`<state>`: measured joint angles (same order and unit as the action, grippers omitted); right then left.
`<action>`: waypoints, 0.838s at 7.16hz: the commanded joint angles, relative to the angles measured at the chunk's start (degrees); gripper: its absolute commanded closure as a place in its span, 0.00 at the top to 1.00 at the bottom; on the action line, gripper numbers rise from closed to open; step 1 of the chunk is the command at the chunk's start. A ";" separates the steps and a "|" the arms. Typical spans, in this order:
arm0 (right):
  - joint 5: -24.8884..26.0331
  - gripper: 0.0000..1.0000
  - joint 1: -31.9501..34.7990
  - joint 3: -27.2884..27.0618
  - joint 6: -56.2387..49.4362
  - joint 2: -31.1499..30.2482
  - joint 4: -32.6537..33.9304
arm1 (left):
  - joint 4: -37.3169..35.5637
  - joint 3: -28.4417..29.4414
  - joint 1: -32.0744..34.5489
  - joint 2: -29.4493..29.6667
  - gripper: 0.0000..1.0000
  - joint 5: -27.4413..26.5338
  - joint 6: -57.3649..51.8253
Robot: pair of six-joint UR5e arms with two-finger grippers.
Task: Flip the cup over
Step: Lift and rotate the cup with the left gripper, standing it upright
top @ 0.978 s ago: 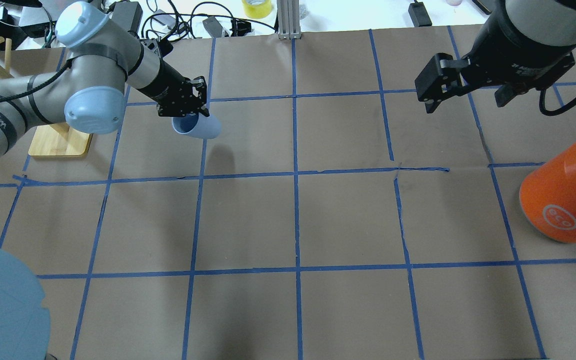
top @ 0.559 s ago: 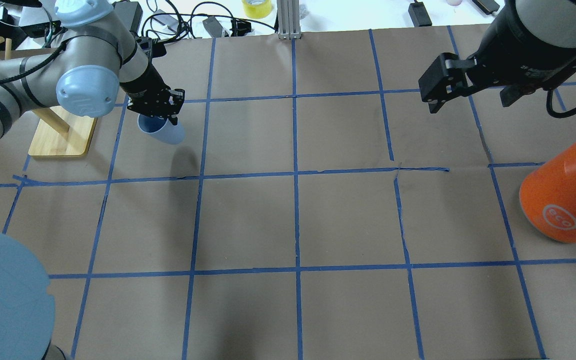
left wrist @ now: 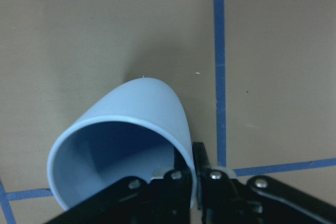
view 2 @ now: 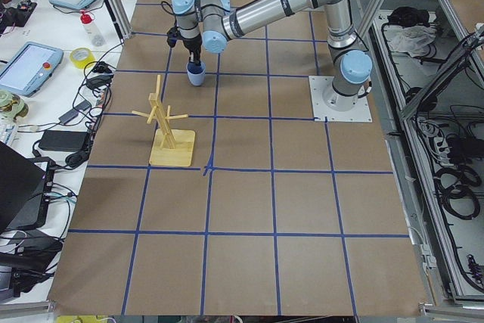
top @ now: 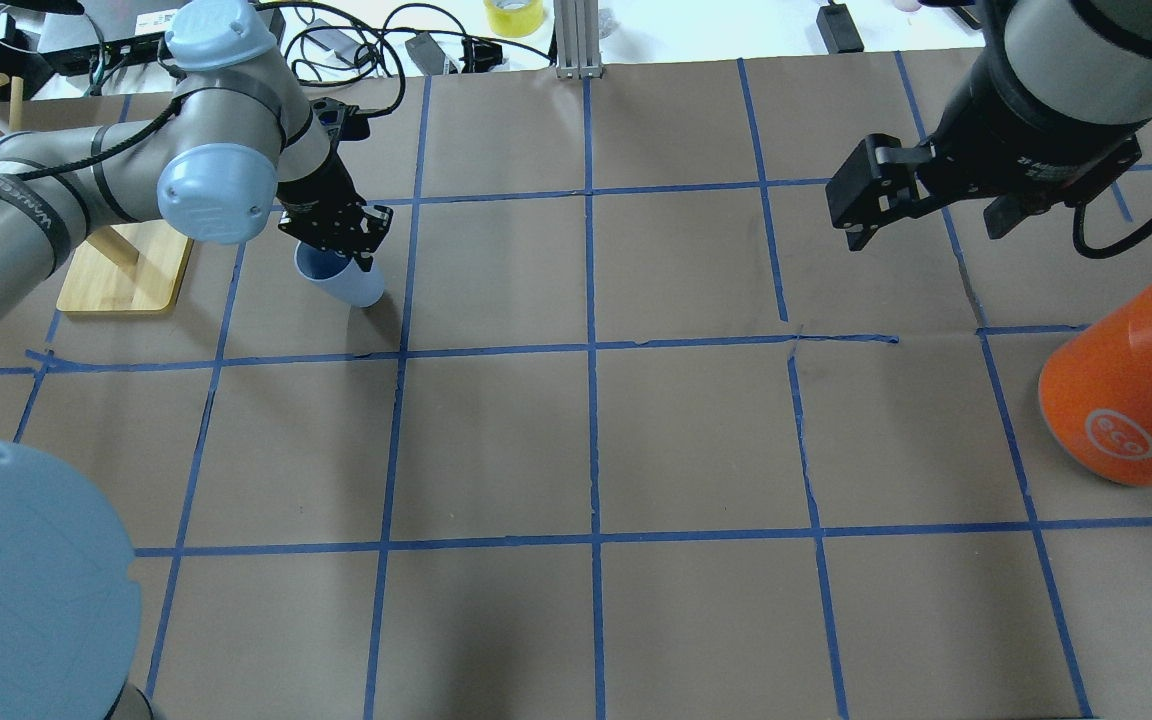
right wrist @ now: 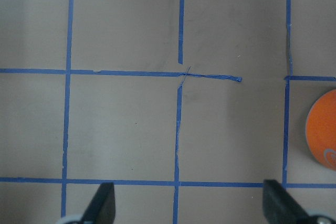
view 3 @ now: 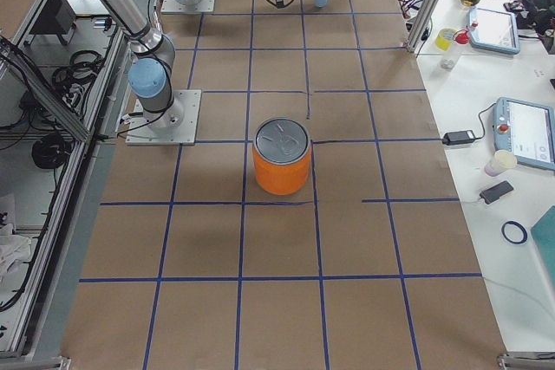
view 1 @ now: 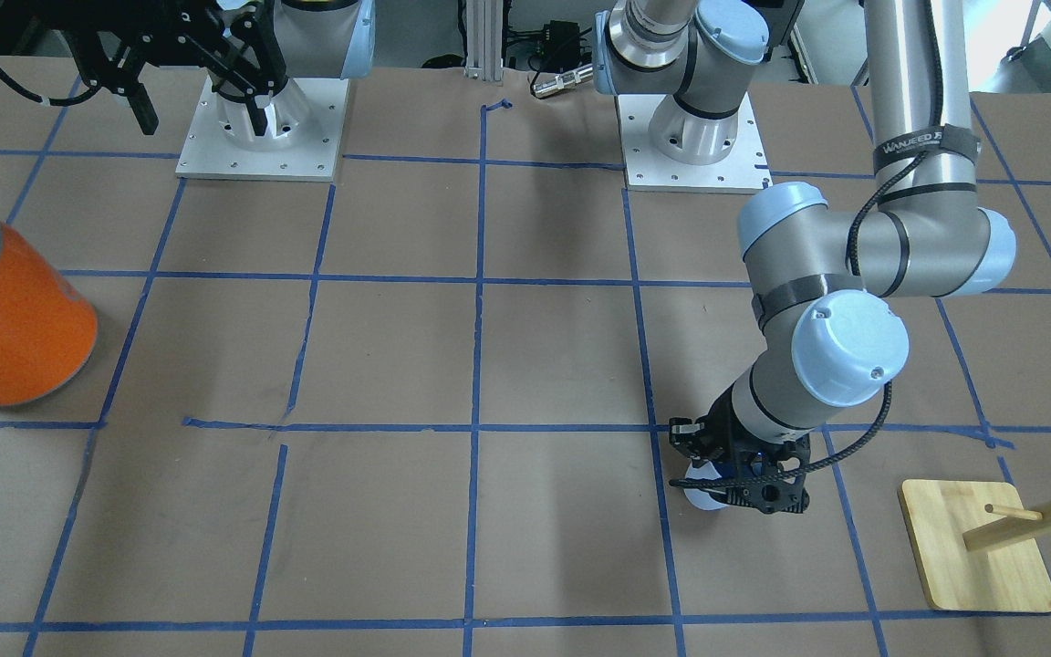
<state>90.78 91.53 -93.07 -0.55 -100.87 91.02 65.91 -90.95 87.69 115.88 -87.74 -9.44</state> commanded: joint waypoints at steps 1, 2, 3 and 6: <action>0.27 1.00 -0.21 7.84 -0.15 9.50 -0.14 | -0.34 0.68 1.00 -0.04 0.00 -0.50 -5.02; 0.28 1.00 -0.12 12.34 0.10 13.38 -1.45 | -0.35 0.86 0.13 -0.48 0.00 -0.50 -7.32; 0.10 1.00 -0.21 12.99 0.19 14.73 -1.46 | -0.61 1.12 -0.93 0.21 0.00 -0.59 -8.22; 0.28 1.00 -0.65 11.77 0.02 14.13 -4.60 | -0.96 4.73 -1.99 3.03 0.00 -4.43 -12.44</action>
<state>91.00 91.01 -81.07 -0.55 -86.77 88.31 65.04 -87.21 85.99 117.97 -89.75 -21.01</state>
